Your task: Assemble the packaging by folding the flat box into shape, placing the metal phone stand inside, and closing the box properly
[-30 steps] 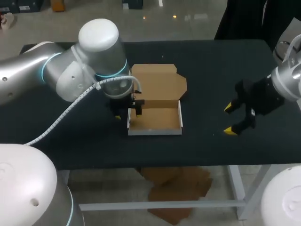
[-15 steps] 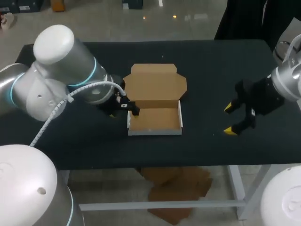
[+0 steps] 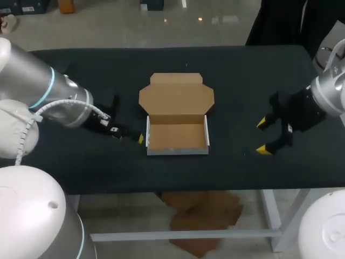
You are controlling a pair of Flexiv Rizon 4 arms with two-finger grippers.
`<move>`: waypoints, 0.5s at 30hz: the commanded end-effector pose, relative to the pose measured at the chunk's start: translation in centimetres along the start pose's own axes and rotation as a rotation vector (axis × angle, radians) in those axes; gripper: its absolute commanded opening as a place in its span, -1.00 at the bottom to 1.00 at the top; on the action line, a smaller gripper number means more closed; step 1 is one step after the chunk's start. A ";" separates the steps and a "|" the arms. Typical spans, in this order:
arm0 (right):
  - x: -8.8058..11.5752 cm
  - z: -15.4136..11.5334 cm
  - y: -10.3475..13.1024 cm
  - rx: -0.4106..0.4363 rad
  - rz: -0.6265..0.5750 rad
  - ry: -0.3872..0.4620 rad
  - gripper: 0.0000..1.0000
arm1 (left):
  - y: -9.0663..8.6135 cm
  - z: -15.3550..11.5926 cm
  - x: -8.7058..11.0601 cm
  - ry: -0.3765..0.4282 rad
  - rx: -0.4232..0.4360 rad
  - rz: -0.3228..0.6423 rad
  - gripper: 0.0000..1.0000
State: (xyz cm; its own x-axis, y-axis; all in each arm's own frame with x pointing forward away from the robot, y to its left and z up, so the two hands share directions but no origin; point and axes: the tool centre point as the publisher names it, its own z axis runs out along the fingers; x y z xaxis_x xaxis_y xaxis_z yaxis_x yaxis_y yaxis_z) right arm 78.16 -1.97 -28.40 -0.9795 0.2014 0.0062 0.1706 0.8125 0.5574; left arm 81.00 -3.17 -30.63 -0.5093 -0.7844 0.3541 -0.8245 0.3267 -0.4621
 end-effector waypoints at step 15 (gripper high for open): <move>-0.1 -3.3 -0.9 0.043 0.228 -0.079 1.00 | 3.8 -7.2 0.2 -0.041 0.086 -0.023 1.00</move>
State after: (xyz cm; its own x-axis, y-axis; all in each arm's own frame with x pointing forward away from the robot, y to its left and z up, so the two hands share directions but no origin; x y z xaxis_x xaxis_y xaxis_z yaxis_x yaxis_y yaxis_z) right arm 78.75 -4.28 -27.18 -0.9158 0.3930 0.0828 0.3736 0.7580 0.5346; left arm 77.53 0.92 -27.80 -0.4929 -0.7968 0.3495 -0.8121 0.2772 -0.5135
